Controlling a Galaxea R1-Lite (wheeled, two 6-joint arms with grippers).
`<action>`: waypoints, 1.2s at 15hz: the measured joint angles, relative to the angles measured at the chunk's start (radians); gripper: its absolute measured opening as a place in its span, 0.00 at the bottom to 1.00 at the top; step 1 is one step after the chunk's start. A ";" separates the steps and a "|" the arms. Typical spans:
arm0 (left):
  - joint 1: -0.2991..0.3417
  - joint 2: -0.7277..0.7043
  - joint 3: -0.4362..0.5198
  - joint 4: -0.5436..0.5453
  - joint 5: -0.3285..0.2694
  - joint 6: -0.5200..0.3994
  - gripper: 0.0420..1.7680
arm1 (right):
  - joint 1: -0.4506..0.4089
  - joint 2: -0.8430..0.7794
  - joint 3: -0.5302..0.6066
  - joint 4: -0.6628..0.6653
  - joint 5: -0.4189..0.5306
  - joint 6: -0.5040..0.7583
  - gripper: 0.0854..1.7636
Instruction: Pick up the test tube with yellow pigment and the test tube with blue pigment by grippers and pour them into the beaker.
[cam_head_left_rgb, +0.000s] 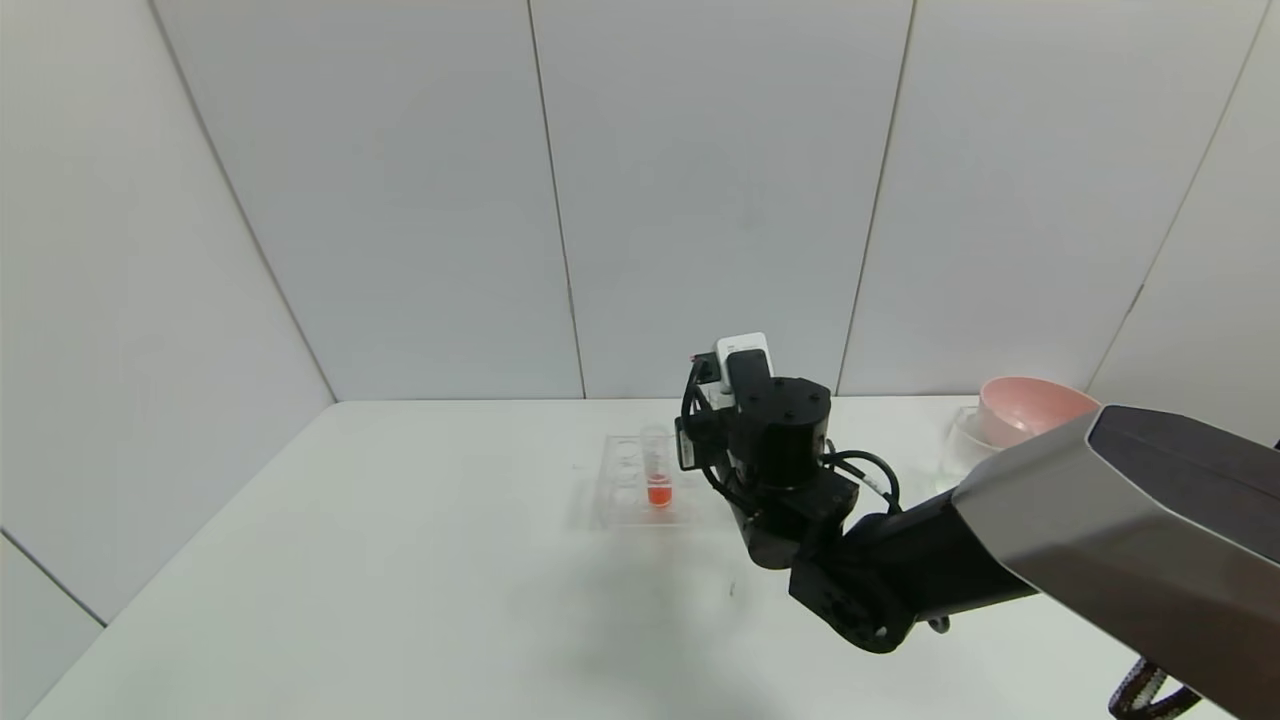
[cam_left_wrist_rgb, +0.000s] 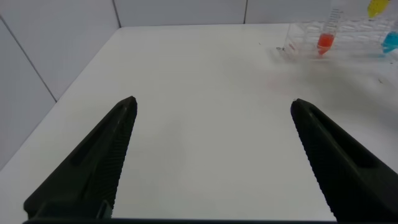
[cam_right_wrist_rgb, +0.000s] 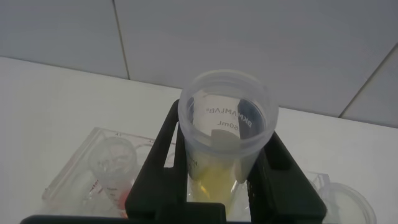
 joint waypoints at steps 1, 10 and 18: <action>0.000 0.000 0.000 0.000 0.000 0.000 1.00 | 0.001 0.000 0.000 0.000 -0.002 0.000 0.30; 0.000 0.000 0.000 0.000 0.000 0.000 1.00 | -0.001 -0.087 0.083 0.007 0.066 -0.010 0.30; 0.000 0.000 0.000 0.000 0.000 0.000 1.00 | -0.091 -0.395 0.472 0.034 0.495 -0.010 0.30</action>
